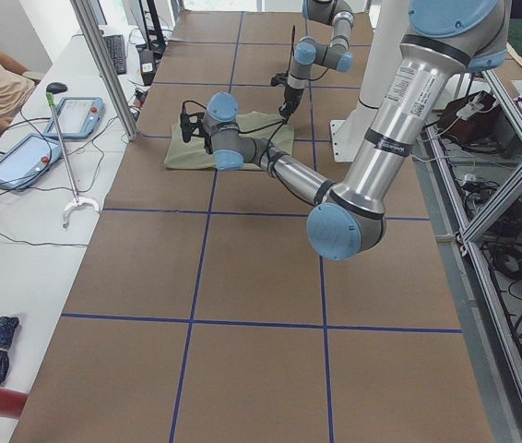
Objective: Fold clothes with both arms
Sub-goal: 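Lower the left gripper to the shirt's other near corner and grasp it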
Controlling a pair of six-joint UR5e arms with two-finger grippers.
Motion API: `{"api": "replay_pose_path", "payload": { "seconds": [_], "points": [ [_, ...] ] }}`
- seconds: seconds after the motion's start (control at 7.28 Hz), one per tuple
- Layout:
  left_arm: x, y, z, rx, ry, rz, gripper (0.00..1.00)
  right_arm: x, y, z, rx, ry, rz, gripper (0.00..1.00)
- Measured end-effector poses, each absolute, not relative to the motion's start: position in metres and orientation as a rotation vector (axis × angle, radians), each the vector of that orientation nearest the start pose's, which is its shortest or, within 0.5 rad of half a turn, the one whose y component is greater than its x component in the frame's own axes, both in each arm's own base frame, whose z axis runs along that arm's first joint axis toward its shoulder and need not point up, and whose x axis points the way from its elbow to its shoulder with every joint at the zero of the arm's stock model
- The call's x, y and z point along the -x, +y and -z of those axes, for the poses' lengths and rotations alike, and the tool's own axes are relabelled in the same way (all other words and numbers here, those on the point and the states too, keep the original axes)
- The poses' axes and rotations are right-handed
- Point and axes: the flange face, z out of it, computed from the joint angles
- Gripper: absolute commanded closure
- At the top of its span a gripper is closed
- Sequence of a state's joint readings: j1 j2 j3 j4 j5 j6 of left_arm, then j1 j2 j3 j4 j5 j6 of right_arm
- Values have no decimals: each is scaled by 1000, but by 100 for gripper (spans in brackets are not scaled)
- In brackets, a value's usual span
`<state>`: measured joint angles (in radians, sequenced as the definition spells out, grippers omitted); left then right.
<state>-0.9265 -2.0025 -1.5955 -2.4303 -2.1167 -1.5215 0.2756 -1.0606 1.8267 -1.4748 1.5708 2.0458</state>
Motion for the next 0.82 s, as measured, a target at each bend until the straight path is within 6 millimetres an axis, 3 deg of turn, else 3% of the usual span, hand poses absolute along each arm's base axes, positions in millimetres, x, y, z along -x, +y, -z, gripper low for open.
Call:
{"api": "replay_pose_path", "payload": {
  "seconds": [0.27,0.41,0.82],
  "points": [
    [-320,-550,-298,-144,1367,432,45,570,-299,-252,89,-875,-702,100],
    [-330,-531,-297,-88,1382,491,42,569,-299,-252,90,-875,-702,100],
    [-399,-422,-307,46,1350,648,41,569,-299,-251,94,-881,-701,100]
  ]
}}
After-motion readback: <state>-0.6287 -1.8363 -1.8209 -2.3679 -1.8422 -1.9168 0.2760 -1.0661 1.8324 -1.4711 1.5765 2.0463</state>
